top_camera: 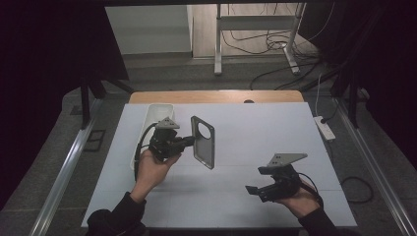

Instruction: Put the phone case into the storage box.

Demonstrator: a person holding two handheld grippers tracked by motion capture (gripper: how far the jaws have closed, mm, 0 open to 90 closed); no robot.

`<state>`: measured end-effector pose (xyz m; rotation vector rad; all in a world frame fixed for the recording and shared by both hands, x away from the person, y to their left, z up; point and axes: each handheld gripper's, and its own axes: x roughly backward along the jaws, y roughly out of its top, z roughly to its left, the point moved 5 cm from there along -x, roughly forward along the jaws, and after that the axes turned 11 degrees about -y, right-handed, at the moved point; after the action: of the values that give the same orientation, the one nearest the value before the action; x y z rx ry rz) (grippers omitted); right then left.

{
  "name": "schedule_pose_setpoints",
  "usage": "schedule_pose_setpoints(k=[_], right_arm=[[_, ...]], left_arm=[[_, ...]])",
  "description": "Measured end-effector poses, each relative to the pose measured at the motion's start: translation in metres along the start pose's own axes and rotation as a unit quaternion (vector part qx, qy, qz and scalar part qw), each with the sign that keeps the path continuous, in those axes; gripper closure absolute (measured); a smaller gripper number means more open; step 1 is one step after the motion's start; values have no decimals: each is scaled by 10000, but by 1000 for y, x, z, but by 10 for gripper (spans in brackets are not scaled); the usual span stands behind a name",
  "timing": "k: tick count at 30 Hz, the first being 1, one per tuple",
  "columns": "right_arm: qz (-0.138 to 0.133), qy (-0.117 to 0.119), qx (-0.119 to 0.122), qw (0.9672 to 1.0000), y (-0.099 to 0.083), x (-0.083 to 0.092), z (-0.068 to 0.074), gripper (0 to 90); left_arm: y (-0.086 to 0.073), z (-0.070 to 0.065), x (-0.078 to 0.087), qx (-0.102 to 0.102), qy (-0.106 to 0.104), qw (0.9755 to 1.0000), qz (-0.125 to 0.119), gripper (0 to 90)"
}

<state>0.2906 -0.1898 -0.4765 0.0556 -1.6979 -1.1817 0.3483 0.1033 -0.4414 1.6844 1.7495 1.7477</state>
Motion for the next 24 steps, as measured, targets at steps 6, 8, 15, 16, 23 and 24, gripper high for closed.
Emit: schedule_pose_setpoints(k=[6, 8, 15, 16, 23, 24], right_arm=[[-27, -106, -64, 9999, -7, 7, -4, 134], [-19, -163, -73, 9998, -9, 9, -6, 115], [15, -402, -110, 9991, -20, 16, -12, 72], [10, -457, -120, 9989, -22, 17, -14, 68], [-74, -595, -275, 9978, -30, 26, -23, 54], [-83, -631, -290, 9976, -32, 29, -24, 50]], left_arm=[[4, 10, 8, 44, 120, 9999, 37, 888], [5, 13, 11, 50, 159, 9999, 31, 888], [11, 19, 19, 80, 256, 9996, -9, 889], [12, 21, 21, 88, 293, 9995, -21, 888], [17, 27, 29, 102, 409, 9991, -43, 889], [18, 28, 30, 98, 424, 9990, -39, 888]])
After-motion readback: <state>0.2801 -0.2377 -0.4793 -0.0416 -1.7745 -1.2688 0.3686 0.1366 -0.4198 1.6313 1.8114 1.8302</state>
